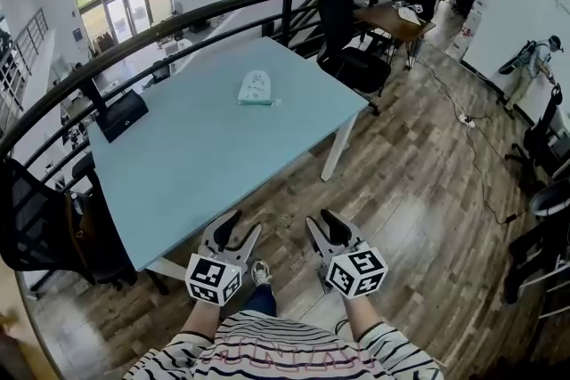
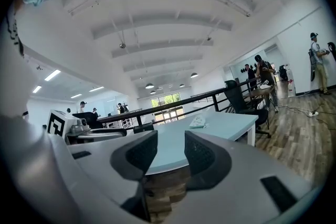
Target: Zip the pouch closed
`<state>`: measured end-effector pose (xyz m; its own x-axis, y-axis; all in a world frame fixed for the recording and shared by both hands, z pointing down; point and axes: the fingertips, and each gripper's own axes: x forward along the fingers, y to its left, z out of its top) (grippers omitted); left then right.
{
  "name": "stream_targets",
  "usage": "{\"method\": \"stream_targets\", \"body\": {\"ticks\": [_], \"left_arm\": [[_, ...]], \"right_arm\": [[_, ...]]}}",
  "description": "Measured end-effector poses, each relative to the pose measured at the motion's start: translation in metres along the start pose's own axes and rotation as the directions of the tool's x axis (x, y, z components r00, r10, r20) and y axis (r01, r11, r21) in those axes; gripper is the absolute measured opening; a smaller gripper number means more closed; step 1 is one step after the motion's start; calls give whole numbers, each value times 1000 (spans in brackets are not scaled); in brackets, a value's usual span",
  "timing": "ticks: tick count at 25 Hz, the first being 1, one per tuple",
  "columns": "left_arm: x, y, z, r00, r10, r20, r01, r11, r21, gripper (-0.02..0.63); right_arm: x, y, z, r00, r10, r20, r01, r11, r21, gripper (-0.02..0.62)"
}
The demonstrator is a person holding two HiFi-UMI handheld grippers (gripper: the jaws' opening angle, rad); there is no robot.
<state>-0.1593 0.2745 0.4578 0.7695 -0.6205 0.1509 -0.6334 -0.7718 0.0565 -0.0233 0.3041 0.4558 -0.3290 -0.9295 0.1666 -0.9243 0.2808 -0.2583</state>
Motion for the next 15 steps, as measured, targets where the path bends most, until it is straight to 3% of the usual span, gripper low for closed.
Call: {"method": "stream_targets", "body": {"ticks": [15], "left_arm": [[159,154,41,999,-50,6,50,999,1,169]], "right_arm": [[188,-83,50,997,-64,-38,64,998,-4,156]]}}
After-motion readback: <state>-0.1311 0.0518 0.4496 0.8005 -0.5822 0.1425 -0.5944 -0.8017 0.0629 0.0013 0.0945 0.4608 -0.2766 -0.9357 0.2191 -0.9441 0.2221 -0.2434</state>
